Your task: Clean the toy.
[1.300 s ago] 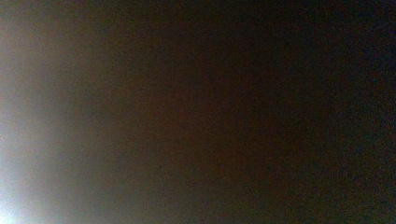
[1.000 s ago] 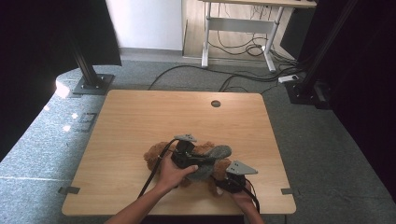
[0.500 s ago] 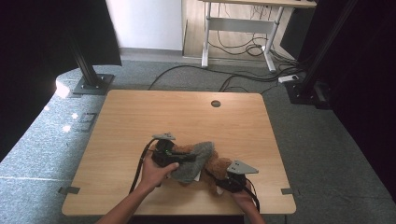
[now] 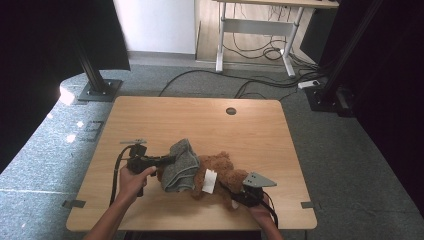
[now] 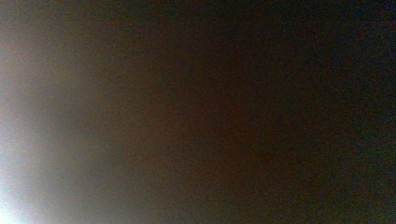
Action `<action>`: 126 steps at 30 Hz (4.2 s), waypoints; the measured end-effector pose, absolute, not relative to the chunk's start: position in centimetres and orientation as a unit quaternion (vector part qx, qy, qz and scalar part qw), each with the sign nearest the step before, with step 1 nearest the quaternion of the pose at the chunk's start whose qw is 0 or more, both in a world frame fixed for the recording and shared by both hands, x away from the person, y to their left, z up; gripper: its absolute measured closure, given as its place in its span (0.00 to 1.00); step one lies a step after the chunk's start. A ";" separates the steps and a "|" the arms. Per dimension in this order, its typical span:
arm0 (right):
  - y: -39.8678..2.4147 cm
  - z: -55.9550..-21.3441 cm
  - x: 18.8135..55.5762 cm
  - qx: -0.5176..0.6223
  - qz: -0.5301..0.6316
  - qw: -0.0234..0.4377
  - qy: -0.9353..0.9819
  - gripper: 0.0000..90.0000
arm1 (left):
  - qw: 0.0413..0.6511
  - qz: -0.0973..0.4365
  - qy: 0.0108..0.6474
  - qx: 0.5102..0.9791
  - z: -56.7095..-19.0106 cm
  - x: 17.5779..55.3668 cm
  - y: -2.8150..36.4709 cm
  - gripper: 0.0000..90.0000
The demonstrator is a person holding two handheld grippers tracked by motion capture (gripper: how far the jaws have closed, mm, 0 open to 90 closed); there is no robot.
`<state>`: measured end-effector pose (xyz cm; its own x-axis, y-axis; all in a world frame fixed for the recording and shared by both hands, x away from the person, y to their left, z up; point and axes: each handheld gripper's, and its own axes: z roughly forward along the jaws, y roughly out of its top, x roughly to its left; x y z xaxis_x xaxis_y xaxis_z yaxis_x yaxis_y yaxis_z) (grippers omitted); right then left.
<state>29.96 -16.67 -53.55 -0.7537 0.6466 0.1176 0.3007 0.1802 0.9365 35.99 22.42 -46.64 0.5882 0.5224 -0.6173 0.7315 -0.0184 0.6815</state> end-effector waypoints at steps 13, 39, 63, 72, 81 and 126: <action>-17.0 -53.2 29.5 0.319 0.548 0.162 0.756 0.44 | 0.549 -0.068 0.431 0.713 -47.9 34.0 22.7 0.88; -17.5 -46.5 29.7 0.326 0.569 0.144 0.741 0.20 | 0.550 -0.080 0.414 0.721 -49.7 31.1 22.9 0.88; -13.5 -52.5 30.0 0.391 0.460 0.136 0.785 0.56 | 0.527 -0.078 0.427 0.731 -49.9 33.2 22.1 0.88; -13.8 -53.0 31.1 0.404 0.471 0.164 0.767 0.57 | 0.551 -0.076 0.408 0.724 -45.8 35.1 20.0 0.88; -13.1 -53.0 30.4 0.394 0.460 0.187 0.773 0.57 | 0.506 -0.064 0.340 0.790 -44.1 34.9 8.8 0.87; -13.3 -53.4 29.2 0.354 0.450 0.193 0.796 0.60 | 0.508 0.011 0.521 0.685 -51.2 36.4 27.1 0.87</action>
